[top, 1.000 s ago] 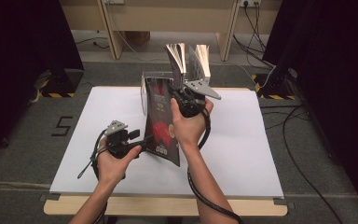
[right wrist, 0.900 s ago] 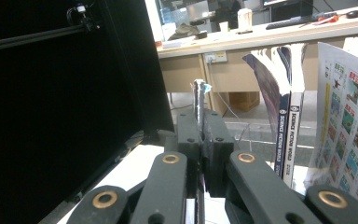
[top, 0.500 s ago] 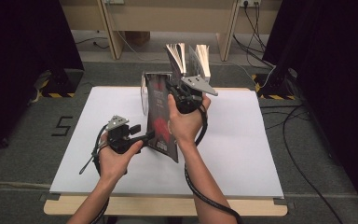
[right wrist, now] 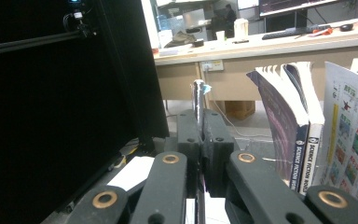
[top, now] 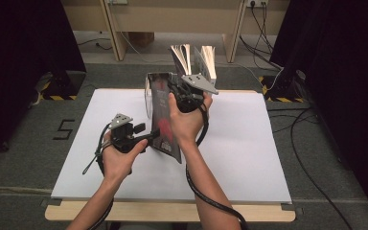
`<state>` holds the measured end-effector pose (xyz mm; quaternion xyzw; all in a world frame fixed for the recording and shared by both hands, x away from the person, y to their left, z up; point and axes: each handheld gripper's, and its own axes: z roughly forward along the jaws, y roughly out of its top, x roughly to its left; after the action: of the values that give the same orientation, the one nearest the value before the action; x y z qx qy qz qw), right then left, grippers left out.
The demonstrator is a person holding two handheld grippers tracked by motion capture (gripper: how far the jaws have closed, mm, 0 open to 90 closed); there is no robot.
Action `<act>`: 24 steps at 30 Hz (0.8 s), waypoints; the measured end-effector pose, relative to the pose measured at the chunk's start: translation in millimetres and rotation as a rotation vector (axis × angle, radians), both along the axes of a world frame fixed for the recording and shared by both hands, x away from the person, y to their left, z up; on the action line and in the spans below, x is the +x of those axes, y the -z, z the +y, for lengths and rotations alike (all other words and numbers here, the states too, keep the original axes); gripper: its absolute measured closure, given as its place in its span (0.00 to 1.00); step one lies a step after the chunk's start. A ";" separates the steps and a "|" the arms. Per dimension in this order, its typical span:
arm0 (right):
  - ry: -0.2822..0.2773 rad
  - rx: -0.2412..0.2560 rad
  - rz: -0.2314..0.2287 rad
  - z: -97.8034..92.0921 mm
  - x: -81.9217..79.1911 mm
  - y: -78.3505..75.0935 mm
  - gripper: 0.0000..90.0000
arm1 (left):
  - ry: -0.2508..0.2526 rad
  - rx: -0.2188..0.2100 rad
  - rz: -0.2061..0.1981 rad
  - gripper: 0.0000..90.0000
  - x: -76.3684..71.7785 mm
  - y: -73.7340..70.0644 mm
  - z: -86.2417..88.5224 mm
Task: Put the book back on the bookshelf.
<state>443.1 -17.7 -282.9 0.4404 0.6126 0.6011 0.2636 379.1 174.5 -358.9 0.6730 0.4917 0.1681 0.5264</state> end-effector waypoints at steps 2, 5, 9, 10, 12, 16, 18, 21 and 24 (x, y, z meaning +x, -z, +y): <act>0.000 0.006 0.001 0.5 1.0 -0.4 0.97 | 0.000 -0.002 -0.006 0.38 0.8 -2.3 -0.8; 0.000 0.016 0.002 0.7 2.4 -1.9 0.97 | 0.004 -0.006 -0.012 0.38 2.1 -5.8 -2.5; 0.000 0.018 -0.007 1.2 3.7 -5.2 0.97 | 0.013 -0.012 -0.029 0.38 4.6 -13.4 -6.0; 0.001 0.022 -0.007 1.7 3.8 -6.0 0.97 | 0.015 -0.017 -0.030 0.38 5.1 -14.7 -6.8; 0.001 0.021 -0.010 2.4 4.4 -7.2 0.97 | 0.017 -0.020 -0.035 0.38 6.7 -18.1 -9.1; 0.006 0.015 -0.010 4.5 5.6 -6.8 0.97 | 0.029 -0.031 -0.042 0.38 8.8 -23.2 -12.3; 0.007 0.016 -0.010 5.3 5.8 -6.2 0.97 | 0.035 -0.032 -0.048 0.38 10.7 -25.9 -15.3; 0.007 0.013 -0.011 6.0 6.3 -6.3 0.97 | 0.041 -0.039 -0.043 0.37 13.5 -25.5 -17.8; 0.004 0.014 -0.016 6.7 6.0 -6.6 0.97 | 0.041 -0.044 -0.059 0.38 15.9 -24.9 -19.4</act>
<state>449.1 -11.0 -276.3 0.4386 0.6054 0.6083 0.2667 395.1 155.0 -334.0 0.6660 0.4654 0.1661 0.5588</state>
